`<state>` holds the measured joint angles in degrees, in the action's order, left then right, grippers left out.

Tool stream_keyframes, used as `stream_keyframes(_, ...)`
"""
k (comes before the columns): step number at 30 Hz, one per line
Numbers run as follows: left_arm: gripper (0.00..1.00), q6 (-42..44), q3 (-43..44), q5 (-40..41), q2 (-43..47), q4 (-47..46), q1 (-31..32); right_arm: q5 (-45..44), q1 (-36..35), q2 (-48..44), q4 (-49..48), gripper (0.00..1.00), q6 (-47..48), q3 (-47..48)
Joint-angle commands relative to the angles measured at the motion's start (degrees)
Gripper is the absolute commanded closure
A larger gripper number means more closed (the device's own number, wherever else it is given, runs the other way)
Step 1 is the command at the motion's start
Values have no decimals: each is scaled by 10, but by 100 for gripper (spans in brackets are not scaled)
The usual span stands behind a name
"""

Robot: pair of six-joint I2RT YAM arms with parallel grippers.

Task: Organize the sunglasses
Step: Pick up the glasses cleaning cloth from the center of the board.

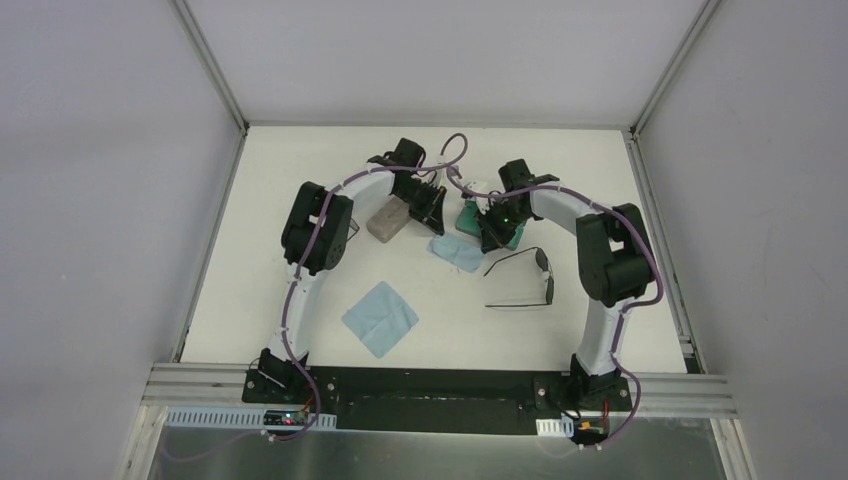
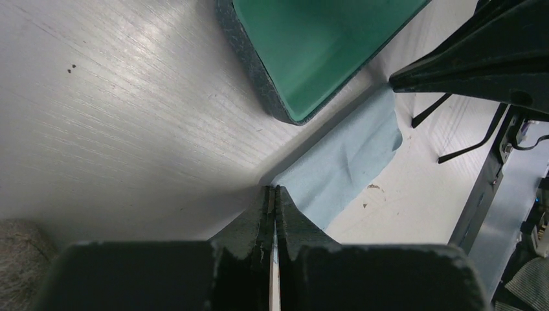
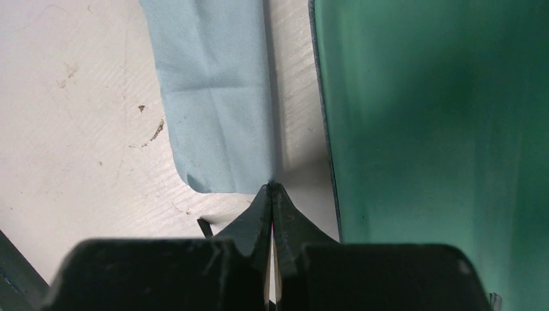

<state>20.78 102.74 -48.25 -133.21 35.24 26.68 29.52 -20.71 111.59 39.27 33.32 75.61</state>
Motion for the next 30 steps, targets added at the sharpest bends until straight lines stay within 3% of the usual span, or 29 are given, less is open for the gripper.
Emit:
stream_keyframes(1, 100, -44, 3, -17, 20, -36, 5, 22, 3, -58, 2, 100, -11, 14)
stream_keyframes(16, 100, -102, 29, -6, 26, -81, 27, 1, 49, -95, 54, 100, -1, 4)
stream_keyframes(30, 100, -109, 81, 46, 8, -102, 40, -47, 72, -120, 23, 100, -29, -23)
